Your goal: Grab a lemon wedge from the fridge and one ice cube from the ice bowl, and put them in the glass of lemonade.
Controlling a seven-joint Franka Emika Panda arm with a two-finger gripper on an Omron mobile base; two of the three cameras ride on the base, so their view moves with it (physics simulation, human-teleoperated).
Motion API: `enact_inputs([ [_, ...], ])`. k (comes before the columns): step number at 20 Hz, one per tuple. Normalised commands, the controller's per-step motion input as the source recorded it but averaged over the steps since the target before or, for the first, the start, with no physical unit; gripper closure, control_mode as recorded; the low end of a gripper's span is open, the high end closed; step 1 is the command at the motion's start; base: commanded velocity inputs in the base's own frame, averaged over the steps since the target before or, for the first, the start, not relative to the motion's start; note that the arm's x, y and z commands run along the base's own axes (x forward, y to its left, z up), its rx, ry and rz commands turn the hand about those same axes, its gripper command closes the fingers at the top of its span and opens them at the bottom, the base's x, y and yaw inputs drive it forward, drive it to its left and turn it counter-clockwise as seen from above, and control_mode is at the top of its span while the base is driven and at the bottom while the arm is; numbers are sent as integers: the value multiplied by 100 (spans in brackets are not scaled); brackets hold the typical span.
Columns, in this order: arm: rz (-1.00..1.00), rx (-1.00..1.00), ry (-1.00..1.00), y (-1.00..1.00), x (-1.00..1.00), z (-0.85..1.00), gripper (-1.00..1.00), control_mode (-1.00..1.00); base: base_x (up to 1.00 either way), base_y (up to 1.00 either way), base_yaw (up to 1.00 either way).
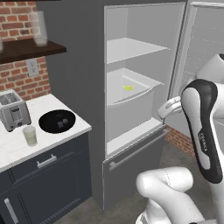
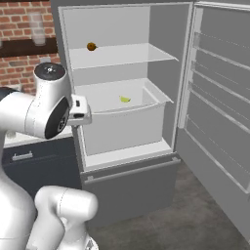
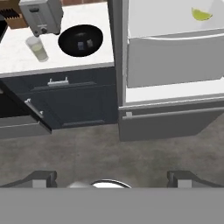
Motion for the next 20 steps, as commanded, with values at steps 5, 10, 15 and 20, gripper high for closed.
enact_inputs([
  [5, 0, 0, -2, 0, -8, 0, -100, -100, 0, 0, 0],
  [10, 0, 0, -5, -15, -46, 0, -100, -100, 0, 0, 0],
  [15, 0, 2, -7, -23, -44, 0, -100, -100, 0, 0, 0],
  [20, -1, 0, -3, 7, 1, 0, -100, -100, 0, 0, 0],
])
